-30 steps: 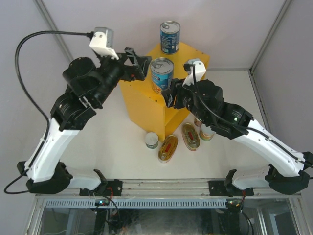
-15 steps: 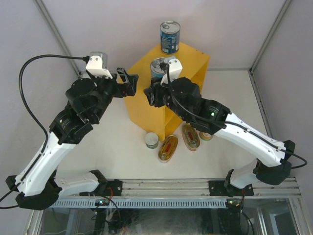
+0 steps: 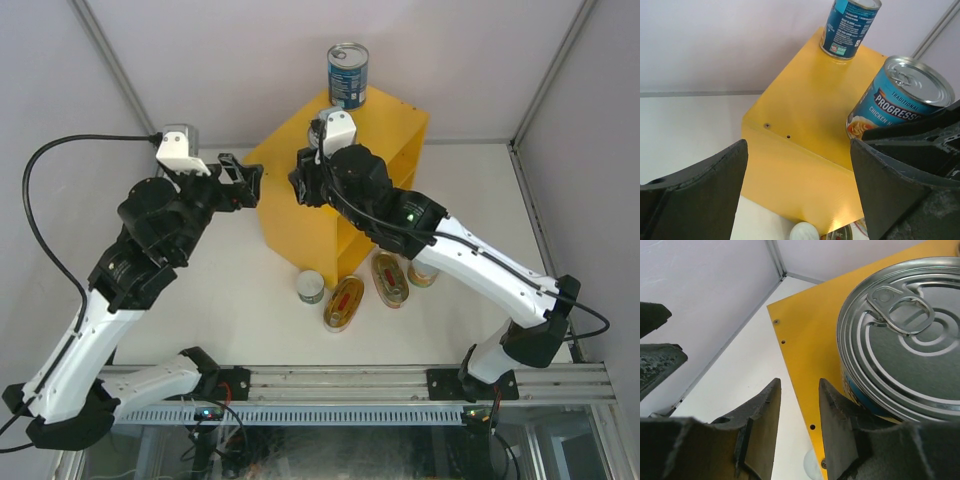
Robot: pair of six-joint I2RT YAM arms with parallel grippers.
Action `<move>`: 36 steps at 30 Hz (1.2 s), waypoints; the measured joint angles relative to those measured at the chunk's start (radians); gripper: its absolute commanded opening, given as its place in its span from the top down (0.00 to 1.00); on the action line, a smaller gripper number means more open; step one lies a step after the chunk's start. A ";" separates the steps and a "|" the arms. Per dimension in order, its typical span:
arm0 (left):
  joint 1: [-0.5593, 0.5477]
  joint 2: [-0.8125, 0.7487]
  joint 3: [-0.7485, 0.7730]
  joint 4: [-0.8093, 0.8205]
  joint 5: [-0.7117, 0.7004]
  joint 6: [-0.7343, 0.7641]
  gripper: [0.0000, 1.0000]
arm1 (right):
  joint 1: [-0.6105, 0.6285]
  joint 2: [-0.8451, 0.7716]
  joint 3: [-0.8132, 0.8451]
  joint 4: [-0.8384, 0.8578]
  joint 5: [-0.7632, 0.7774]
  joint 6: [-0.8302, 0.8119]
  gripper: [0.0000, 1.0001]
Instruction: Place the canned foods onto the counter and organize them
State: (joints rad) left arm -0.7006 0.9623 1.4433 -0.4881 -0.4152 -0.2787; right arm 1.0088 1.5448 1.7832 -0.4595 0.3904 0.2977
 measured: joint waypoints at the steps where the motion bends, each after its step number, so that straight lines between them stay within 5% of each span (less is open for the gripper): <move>1: 0.003 -0.001 -0.006 0.000 0.003 0.000 0.14 | -0.006 0.000 0.000 -0.001 -0.005 -0.004 0.63; 21: 0.023 0.013 -0.057 0.019 0.059 0.000 0.14 | -0.230 -0.001 -0.076 0.027 -0.164 -0.066 0.62; 36: 0.031 0.016 -0.063 0.032 0.078 0.001 0.13 | -0.213 0.100 0.065 0.069 -0.134 -0.077 0.61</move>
State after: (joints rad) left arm -0.6701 0.9787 1.3800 -0.4564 -0.3370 -0.2775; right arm 0.7956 1.6444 1.8484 -0.3908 0.2565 0.2211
